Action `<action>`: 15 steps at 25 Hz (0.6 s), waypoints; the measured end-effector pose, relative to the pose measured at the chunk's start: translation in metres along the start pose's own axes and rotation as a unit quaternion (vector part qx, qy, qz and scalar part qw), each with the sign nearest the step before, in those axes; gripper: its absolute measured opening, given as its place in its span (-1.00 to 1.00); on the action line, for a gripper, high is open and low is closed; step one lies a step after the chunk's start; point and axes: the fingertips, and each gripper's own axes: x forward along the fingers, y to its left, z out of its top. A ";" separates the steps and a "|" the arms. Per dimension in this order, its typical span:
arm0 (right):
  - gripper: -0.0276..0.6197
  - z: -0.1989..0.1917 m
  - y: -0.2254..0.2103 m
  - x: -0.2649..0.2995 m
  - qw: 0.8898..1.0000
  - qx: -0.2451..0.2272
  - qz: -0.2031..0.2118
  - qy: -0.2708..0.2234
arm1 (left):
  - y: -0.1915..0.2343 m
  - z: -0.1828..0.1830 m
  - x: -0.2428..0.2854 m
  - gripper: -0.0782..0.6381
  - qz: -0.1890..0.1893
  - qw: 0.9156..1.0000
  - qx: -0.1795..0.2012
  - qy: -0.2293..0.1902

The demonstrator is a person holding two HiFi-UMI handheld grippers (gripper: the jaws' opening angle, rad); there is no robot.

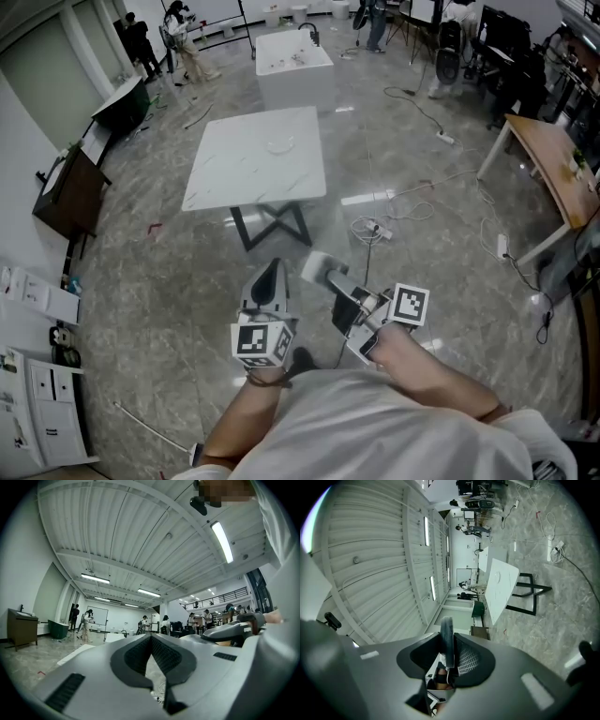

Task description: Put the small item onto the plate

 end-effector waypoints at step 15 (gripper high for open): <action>-0.63 0.021 -0.010 0.153 0.998 -0.027 -0.005 -0.059 | 0.136 0.031 0.078 -0.76 -0.053 0.998 0.013 0.001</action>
